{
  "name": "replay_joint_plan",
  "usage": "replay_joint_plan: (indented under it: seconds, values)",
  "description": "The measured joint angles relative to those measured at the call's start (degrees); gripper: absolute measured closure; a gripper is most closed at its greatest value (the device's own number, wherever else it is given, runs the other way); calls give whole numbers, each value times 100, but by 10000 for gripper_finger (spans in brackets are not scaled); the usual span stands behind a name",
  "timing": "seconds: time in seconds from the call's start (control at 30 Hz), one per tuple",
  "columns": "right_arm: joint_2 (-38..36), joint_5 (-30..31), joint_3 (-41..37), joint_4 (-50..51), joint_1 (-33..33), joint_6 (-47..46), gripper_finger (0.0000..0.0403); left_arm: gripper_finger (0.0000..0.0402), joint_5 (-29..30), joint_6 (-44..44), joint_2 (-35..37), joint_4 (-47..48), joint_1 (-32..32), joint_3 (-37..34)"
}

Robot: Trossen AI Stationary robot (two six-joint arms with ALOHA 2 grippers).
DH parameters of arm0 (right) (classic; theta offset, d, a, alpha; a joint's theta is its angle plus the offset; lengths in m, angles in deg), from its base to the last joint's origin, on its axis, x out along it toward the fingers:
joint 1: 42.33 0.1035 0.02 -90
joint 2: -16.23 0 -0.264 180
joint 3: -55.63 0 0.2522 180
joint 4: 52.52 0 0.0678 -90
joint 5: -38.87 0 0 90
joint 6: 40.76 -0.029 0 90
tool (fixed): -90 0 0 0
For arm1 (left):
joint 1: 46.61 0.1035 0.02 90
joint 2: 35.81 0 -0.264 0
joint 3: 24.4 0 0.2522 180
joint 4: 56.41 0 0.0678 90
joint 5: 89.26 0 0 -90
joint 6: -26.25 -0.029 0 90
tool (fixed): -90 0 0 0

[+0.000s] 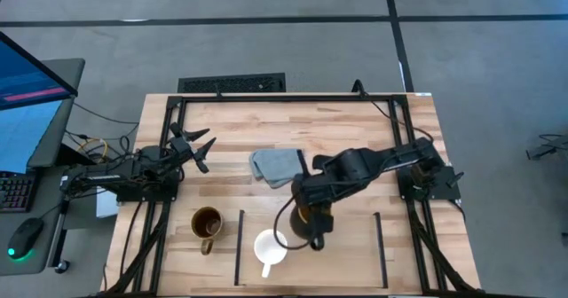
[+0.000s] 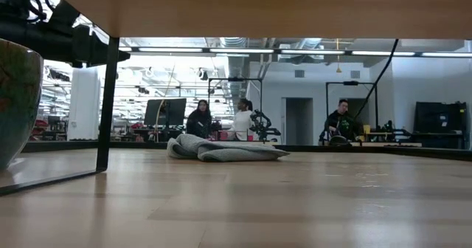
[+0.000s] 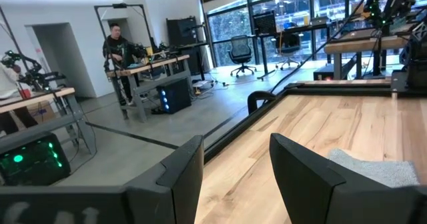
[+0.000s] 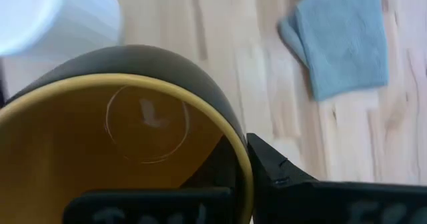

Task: Stack small to large cups/mugs on shelf
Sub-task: Put the black mug on the shelf

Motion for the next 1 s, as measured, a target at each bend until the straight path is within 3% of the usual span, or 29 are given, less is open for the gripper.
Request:
replay_joint_plan:
  seconds: [0.13,1.0]
  values:
    - [182,-19,226,-2,74,-173,377,236,-2,0,0,0,0,0]
    - [237,-238,-74,10,557,-1147,377,236,-15,0,0,0,0,1]
